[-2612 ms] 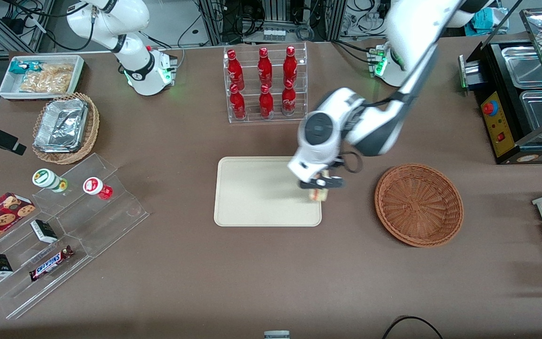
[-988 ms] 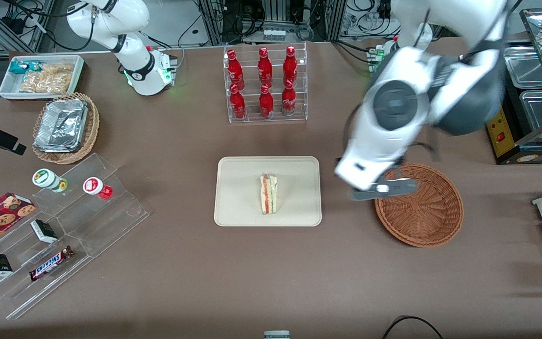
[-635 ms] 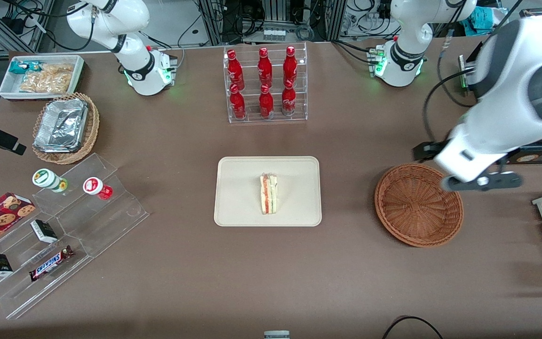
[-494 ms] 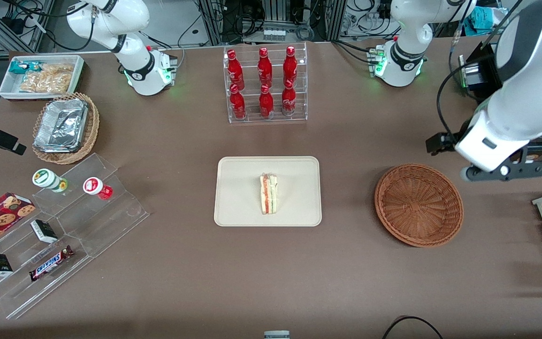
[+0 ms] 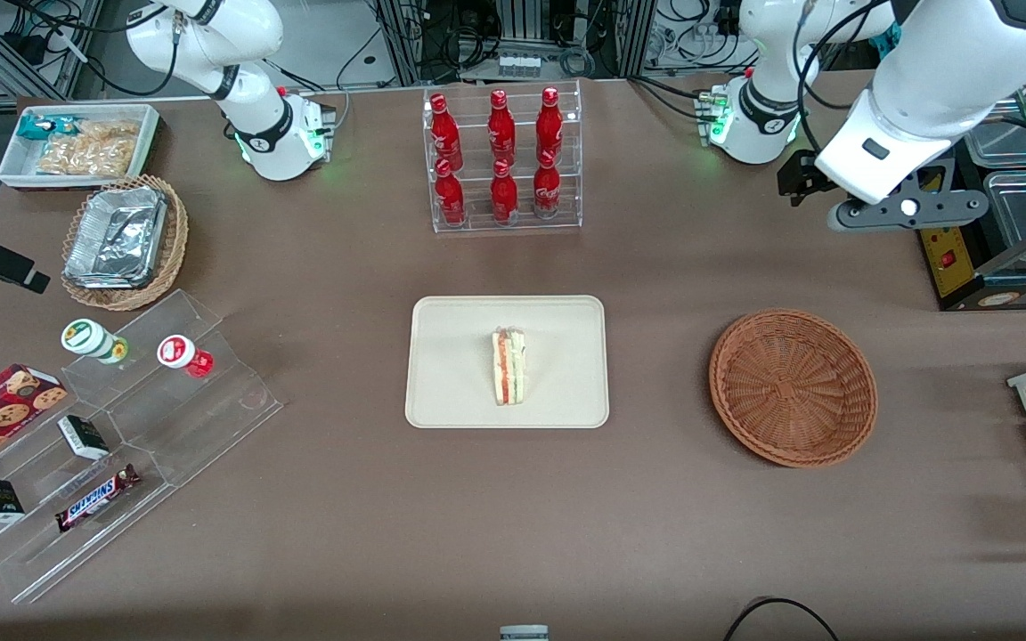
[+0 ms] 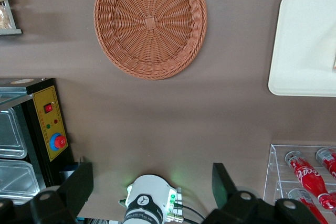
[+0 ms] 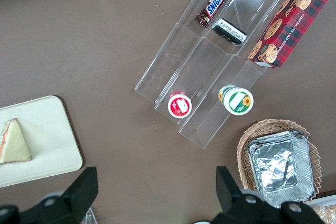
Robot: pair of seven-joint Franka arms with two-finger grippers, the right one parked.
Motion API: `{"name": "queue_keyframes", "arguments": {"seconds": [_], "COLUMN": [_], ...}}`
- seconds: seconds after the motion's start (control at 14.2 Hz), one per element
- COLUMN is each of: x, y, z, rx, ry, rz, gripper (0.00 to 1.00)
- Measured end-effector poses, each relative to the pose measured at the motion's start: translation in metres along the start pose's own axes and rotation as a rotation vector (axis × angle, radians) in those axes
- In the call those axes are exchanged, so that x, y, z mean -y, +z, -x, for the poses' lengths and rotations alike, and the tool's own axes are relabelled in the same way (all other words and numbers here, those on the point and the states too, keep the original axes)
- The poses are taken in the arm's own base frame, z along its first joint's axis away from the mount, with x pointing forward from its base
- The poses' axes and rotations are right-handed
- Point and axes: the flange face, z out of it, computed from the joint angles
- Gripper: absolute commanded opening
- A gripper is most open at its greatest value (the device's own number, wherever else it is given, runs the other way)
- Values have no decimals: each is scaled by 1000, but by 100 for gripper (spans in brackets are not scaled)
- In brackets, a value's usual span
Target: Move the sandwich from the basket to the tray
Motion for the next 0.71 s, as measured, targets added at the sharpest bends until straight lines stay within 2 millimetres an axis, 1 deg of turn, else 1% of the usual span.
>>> {"name": "queue_keyframes", "arguments": {"seconds": [0.07, 0.21, 0.49, 0.56, 0.71], "x": [4, 18, 52, 55, 52], "y": [0, 1, 5, 5, 5], "z": [-2, -7, -16, -16, -16], "rx": [-5, -5, 9, 10, 9], "ry": [-8, -29, -8, -8, -2], "rz": [5, 20, 77, 80, 82], "gripper": [100, 100, 100, 100, 100]}}
